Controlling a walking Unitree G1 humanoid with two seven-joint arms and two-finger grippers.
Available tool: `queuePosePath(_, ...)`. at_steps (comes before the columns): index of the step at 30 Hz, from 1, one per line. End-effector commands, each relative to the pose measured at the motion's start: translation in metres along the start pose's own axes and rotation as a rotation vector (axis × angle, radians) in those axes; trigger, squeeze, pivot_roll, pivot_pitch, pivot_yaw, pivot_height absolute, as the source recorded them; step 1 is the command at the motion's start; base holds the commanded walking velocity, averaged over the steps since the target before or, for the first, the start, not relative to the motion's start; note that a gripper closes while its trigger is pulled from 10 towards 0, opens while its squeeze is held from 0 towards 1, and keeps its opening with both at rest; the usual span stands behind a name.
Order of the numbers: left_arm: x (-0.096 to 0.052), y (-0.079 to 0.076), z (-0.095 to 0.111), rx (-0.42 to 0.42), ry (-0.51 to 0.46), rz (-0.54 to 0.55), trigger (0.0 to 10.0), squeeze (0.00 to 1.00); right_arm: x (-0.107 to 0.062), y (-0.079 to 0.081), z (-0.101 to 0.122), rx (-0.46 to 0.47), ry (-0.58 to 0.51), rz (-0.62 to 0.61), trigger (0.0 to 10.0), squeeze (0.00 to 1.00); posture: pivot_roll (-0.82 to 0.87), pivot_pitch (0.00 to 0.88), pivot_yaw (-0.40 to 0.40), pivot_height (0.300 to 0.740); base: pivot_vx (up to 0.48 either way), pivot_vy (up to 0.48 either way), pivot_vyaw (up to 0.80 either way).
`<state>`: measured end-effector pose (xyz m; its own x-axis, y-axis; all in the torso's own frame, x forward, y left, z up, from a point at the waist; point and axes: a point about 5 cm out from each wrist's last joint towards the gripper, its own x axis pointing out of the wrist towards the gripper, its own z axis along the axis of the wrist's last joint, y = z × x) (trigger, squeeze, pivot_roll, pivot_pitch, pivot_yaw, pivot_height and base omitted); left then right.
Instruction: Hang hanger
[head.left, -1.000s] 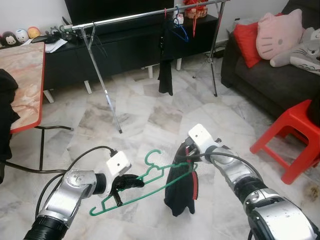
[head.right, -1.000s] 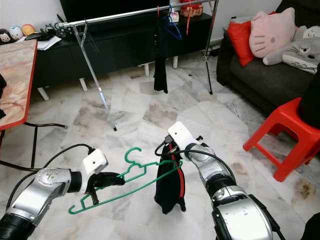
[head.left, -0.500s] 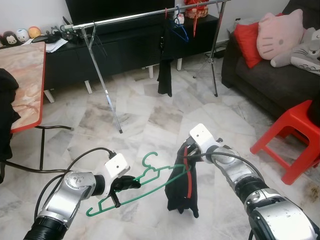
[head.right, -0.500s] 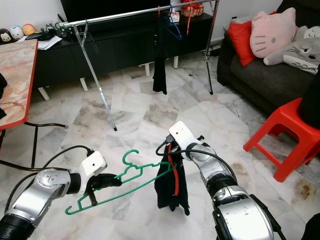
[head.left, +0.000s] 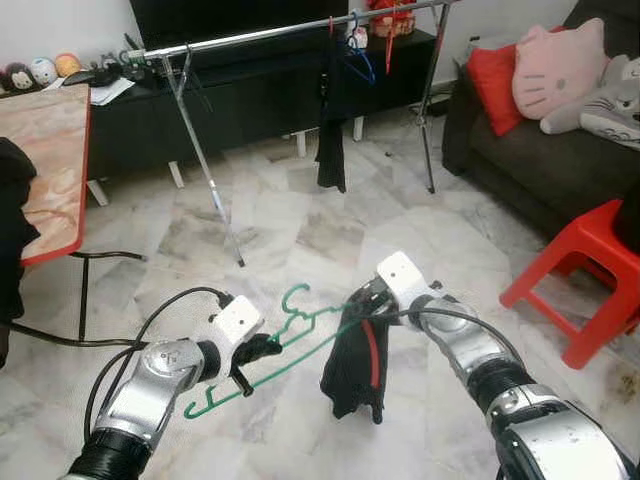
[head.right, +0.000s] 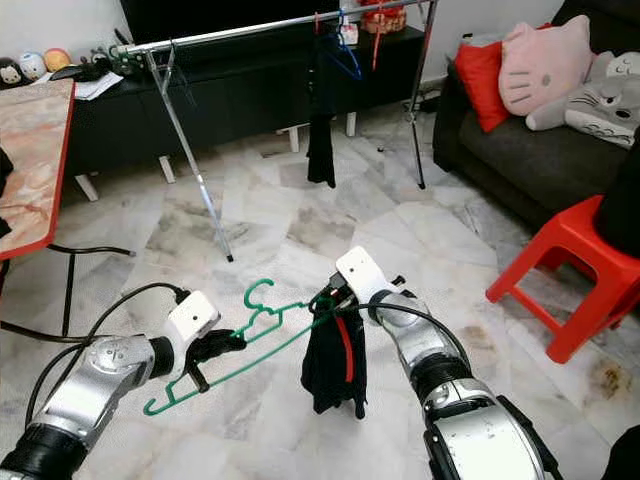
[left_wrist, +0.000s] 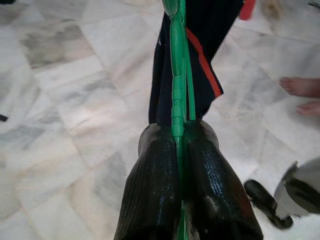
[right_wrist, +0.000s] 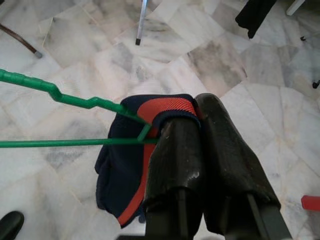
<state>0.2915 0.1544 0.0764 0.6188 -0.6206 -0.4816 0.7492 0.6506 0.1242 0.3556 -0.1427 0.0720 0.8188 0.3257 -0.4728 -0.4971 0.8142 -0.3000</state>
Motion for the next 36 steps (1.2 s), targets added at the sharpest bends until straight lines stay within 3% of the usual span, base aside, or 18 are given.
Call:
queuePosePath(1, -0.002, 0.006, 0.003, -0.007, -0.015, 0.029, 10.0, 0.00, 0.000, 0.000, 0.007, 0.022, -0.034, -0.013, 10.0, 0.00, -0.03, 0.000, 0.005, 0.740, 0.000, 0.000, 0.00)
queuePosePath(4, 0.000, 0.000, 0.004, -0.014, -0.018, -0.024, 10.0, 0.00, 0.000, -0.001, 0.014, 0.040, -0.064, -0.020, 10.0, 0.00, -0.03, 0.000, 0.005, 0.740, 0.000, 0.000, 0.00)
queuePosePath(8, 0.003, -0.001, 0.007, -0.011, -0.024, 0.000, 10.0, 0.00, -0.003, -0.004, 0.036, 0.078, -0.128, -0.049, 10.0, 0.00, -0.03, 0.000, 0.002, 0.740, 0.000, 0.000, 0.00)
queuePosePath(16, 0.005, -0.015, 0.009, -0.034, -0.042, -0.118, 10.0, 0.00, -0.013, 0.006, 0.045, 0.060, -0.192, -0.012, 10.0, 0.00, -0.04, 0.000, 0.007, 0.740, 0.000, 0.000, 0.00)
queuePosePath(23, 0.010, -0.002, 0.006, -0.006, 0.013, 0.023, 10.0, 0.00, -0.024, 0.013, 0.066, 0.104, -0.234, -0.025, 10.0, 0.00, -0.04, 0.000, 0.006, 0.740, 0.000, 0.000, 0.00)
queuePosePath(30, 0.006, 0.010, 0.004, 0.013, 0.054, 0.118, 10.0, 0.00, -0.029, 0.003, 0.051, 0.106, -0.160, -0.113, 10.0, 0.00, -0.03, 0.000, 0.002, 0.740, 0.000, 0.000, 0.00)
queuePosePath(33, 0.005, 0.011, 0.003, 0.014, 0.057, 0.124, 10.0, 0.00, -0.030, 0.002, 0.052, 0.105, -0.160, -0.113, 10.0, 0.00, -0.04, 0.000, 0.002, 0.740, 0.000, 0.000, 0.00)
queuePosePath(36, 0.007, 0.002, 0.008, -0.002, 0.008, 0.033, 10.0, 0.00, -0.035, 0.011, 0.066, 0.091, -0.217, -0.050, 10.0, 0.00, -0.04, 0.000, 0.004, 0.740, 0.000, 0.000, 0.00)
